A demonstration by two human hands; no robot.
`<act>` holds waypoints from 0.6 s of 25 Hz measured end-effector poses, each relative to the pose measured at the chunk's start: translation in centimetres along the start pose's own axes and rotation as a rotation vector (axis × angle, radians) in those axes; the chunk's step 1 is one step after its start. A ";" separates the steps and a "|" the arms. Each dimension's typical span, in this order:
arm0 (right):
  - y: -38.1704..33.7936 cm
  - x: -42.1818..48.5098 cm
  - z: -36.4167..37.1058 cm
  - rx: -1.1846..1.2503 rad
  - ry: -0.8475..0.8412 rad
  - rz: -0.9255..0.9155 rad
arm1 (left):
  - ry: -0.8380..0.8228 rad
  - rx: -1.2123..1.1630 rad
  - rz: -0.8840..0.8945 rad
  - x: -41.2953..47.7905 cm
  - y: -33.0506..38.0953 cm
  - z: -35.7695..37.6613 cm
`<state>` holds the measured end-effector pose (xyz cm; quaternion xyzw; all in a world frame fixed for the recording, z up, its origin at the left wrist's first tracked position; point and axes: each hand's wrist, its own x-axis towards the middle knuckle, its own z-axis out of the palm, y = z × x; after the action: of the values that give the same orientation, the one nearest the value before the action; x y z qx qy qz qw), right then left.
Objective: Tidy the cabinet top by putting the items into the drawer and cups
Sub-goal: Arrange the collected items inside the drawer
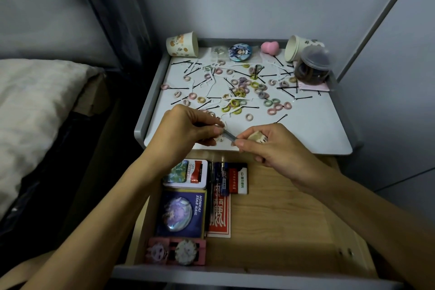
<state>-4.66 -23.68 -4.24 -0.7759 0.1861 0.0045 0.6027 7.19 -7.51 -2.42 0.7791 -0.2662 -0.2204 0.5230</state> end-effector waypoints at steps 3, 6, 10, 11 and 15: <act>-0.2 -0.1 -0.1 0.047 -0.068 0.008 | 0.031 0.020 0.061 0.0 0.1 0.0; -0.3 -0.1 0.1 -0.004 -0.050 -0.053 | 0.028 -0.051 0.060 0.0 -0.1 0.0; -0.2 0.2 -0.1 -0.385 0.315 -0.273 | 0.137 -0.020 -0.036 -0.5 -0.8 0.6; -0.1 0.3 -0.3 -0.437 0.387 -0.337 | 0.150 -0.019 -0.086 -0.6 -0.9 0.7; 0.8 0.5 -0.7 -0.740 0.457 -0.622 | 0.005 -0.476 -0.346 -1.0 0.0 1.7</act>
<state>-4.59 -24.64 -4.95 -0.9363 0.0599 -0.2783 0.2058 5.40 -8.05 -2.98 0.6687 -0.0689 -0.3606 0.6465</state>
